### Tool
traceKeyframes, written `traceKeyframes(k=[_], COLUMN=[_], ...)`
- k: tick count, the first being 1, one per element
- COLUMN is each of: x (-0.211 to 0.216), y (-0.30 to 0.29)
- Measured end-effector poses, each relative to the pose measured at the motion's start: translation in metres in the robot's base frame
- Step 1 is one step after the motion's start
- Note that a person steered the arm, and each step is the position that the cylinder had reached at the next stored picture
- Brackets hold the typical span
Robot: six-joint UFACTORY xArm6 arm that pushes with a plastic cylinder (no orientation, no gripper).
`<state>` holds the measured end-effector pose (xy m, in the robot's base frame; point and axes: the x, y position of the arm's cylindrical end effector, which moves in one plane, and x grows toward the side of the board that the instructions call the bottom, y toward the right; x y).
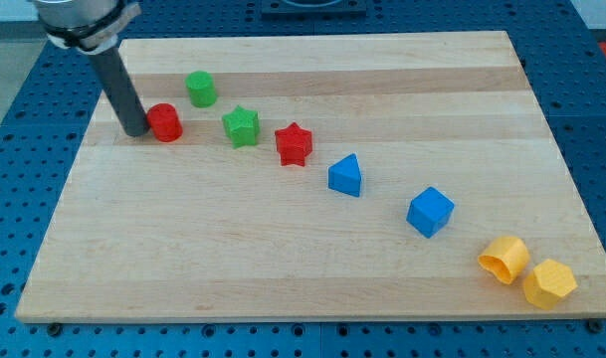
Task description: Move blue cube up a bit
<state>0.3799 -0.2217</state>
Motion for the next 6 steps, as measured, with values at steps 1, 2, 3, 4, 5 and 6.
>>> traceKeyframes(k=[1, 2, 3, 4, 5, 6], x=[0.000, 0.026, 0.079, 0.112, 0.123, 0.134], y=[0.006, 0.024, 0.009, 0.072, 0.164, 0.238])
